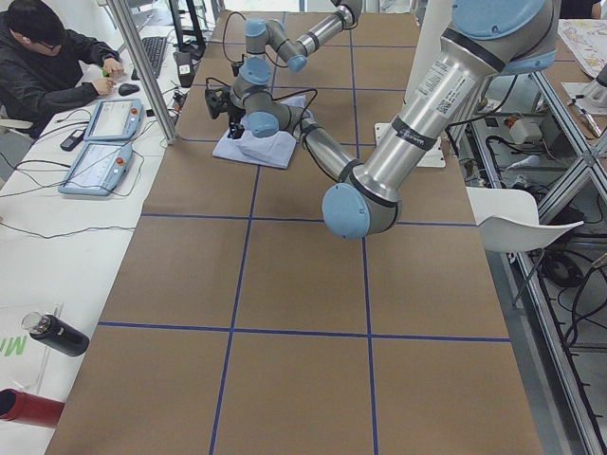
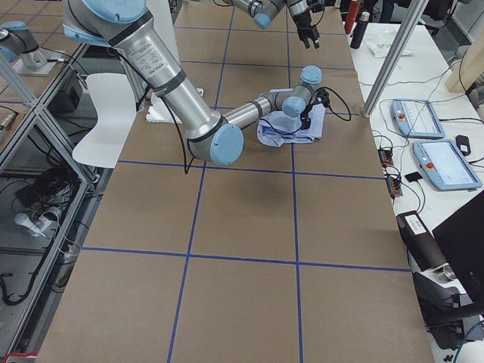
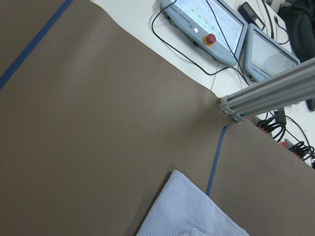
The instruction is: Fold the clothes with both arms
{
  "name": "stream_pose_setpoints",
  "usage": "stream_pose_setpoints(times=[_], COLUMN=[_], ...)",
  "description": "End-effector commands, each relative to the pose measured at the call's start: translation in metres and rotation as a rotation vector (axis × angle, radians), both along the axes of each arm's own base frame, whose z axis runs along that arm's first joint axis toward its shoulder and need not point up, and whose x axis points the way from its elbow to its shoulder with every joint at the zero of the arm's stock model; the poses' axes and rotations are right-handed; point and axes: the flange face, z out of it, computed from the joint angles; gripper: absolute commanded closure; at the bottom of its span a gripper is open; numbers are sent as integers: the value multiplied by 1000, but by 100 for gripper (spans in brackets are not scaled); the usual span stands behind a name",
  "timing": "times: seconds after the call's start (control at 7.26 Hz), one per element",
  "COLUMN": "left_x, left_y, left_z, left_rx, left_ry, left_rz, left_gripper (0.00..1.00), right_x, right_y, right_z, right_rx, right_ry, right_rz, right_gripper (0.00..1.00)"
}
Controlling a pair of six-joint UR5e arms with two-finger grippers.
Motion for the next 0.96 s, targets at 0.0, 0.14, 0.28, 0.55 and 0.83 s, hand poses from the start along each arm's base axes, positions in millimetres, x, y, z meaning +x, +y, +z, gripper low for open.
stream_pose_setpoints(times=[0.0, 0.14, 0.28, 0.55, 0.83], left_x=[2, 2, 2, 2, 2], left_y=[0, -1, -1, -1, -1], left_z=[-8, -10, -12, -16, -19], left_rx=[8, 10, 13, 16, 20], left_ry=[3, 5, 5, 8, 11], left_rz=[-1, -1, -1, -1, 1], left_gripper=[0, 0, 0, 0, 0], right_x=[-1, -3, -10, -28, -30], right_y=[2, 3, 7, 20, 22], right_z=[6, 5, 5, 10, 11], right_rx=[-18, -19, -24, -35, -55], right_ry=[2, 2, 2, 10, 12], right_rz=[-7, -9, -17, -42, -33], right_gripper=[18, 30, 34, 34, 54])
